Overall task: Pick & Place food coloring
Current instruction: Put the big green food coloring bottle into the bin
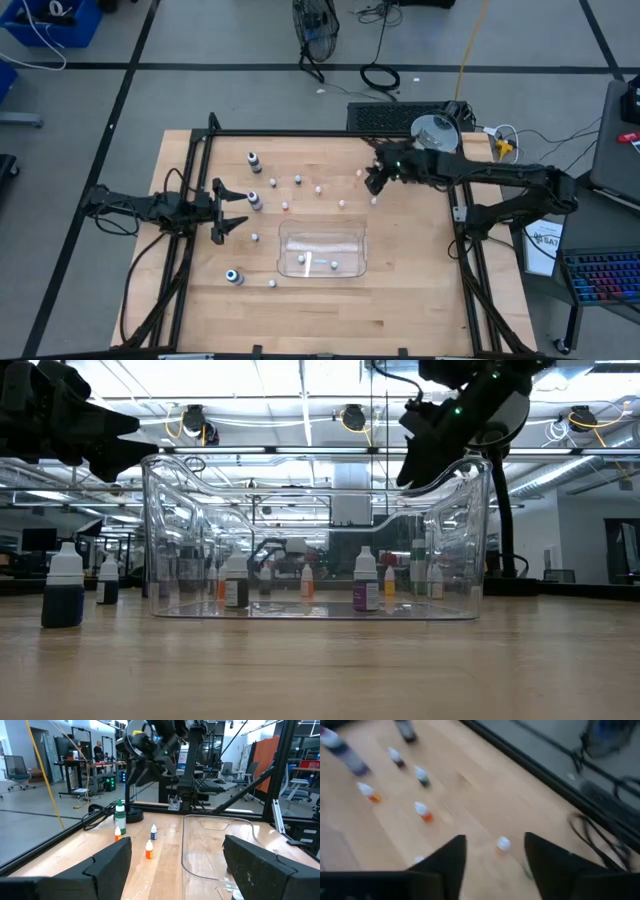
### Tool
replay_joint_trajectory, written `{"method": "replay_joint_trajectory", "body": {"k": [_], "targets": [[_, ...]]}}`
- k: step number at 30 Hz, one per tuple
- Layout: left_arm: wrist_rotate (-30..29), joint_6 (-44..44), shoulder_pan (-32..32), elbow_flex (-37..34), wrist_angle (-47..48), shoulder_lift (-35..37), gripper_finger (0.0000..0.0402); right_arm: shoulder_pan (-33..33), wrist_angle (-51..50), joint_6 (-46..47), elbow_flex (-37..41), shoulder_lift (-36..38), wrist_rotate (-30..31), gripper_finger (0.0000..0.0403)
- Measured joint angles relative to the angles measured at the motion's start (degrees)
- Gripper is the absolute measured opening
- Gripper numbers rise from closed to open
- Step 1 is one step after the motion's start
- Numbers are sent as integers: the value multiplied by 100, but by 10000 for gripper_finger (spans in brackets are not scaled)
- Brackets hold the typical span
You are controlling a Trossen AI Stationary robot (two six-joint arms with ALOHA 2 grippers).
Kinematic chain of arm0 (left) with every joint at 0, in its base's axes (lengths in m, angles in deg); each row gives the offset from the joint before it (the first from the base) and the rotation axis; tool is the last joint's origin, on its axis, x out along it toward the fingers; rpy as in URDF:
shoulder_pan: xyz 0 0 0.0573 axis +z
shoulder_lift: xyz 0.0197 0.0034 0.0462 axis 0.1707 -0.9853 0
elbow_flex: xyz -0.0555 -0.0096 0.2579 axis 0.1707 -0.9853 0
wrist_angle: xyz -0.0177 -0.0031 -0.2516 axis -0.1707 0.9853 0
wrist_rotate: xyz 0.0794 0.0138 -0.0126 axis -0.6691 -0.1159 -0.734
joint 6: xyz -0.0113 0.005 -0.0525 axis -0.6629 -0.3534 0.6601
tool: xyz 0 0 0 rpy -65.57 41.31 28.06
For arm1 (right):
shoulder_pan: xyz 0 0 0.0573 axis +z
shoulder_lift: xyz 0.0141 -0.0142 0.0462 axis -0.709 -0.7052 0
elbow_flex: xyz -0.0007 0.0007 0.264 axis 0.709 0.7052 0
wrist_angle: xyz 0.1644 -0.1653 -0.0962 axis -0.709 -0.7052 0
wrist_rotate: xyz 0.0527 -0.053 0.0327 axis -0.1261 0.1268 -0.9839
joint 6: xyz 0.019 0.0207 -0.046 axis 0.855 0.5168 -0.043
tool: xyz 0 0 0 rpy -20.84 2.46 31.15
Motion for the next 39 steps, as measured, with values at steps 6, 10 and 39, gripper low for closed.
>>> {"method": "replay_joint_trajectory", "body": {"k": [6,10,39], "targets": [[2,0,0,0,1,-2,310,-186,-1558,159,-1392,-815,-101,232],[2,2,0,0,1,-2,310,-300,-2320,193,-2049,-1497,-202,215],[0,2,0,0,-1,-2,310,-982,-2747,-7,-2308,-2419,-387,208]]}}
